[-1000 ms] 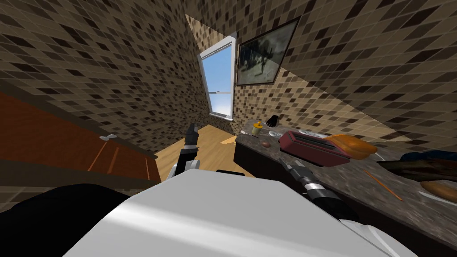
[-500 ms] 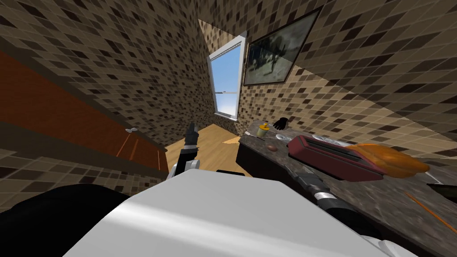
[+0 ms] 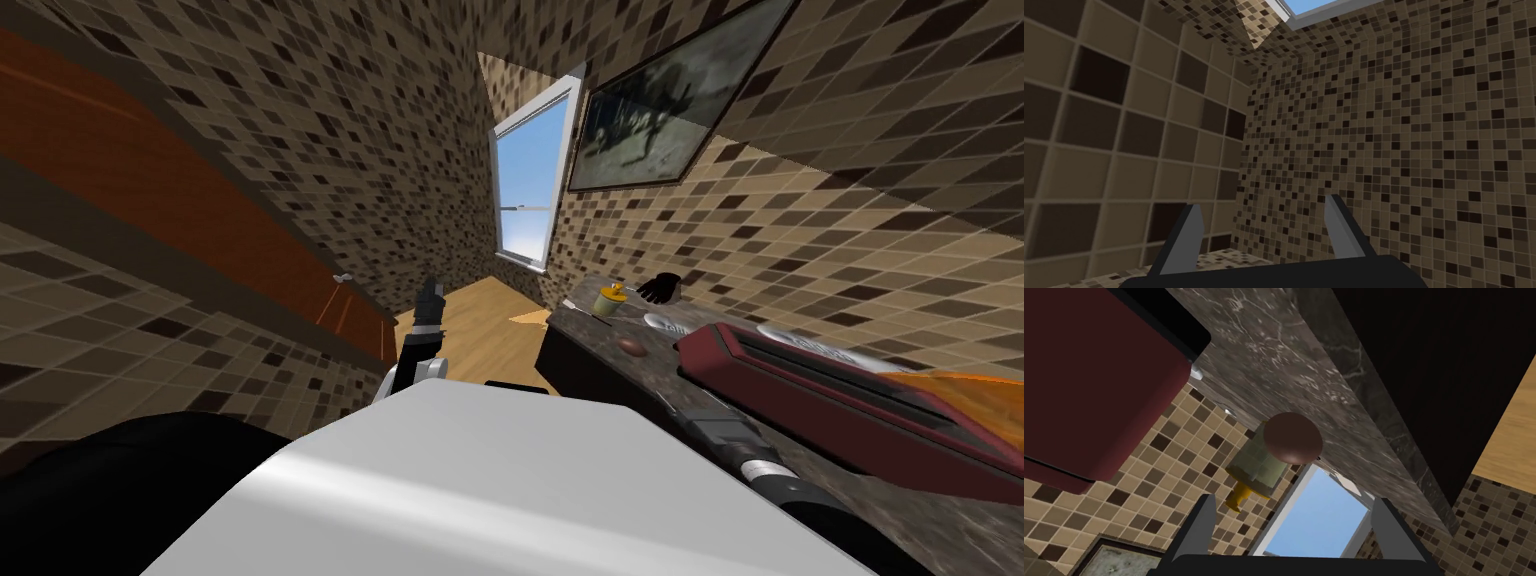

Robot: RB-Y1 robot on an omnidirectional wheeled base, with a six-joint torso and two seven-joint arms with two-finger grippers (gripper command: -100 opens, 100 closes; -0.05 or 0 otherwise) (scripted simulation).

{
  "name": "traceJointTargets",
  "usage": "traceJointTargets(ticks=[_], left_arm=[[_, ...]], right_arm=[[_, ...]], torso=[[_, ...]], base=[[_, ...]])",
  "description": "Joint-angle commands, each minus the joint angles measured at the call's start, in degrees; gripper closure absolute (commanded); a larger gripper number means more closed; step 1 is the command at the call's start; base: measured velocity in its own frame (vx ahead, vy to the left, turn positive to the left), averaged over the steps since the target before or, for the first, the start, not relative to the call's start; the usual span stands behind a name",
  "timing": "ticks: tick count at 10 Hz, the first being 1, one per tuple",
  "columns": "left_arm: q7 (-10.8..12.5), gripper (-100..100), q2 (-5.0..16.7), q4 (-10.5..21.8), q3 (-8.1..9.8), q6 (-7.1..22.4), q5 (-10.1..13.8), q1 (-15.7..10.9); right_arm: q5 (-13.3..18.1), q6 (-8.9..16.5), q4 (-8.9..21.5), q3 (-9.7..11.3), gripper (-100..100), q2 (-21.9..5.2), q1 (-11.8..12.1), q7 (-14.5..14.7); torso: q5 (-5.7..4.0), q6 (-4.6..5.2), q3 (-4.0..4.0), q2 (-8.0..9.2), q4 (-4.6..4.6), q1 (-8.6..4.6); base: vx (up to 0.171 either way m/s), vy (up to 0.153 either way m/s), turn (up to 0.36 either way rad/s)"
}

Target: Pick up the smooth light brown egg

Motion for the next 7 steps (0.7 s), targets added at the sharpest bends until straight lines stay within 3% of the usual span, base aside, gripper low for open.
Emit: traceJointTargets(ticks=[1, 7], left_arm=[[0.0, 0, 0.0, 0.0, 0.0, 0.0, 0.0, 0.0], [0.0, 0, 0.0, 0.0, 0.01, 0.0, 0.0, 0.01]], right_arm=[[2.86, -0.17, 1.57, -0.98, -100, -1.12, 1.86, 1.55], [10.43, 0.65, 4.13, -2.6, -100, -6.44, 8.1, 4.55]], torso=[[0.0, 0.0, 0.0, 0.0, 0.0, 0.0], [0.0, 0.03, -0.1, -0.17, -0.04, -0.02]], base=[[0.039, 0.015, 0.347], [0.057, 0.001, 0.219]])
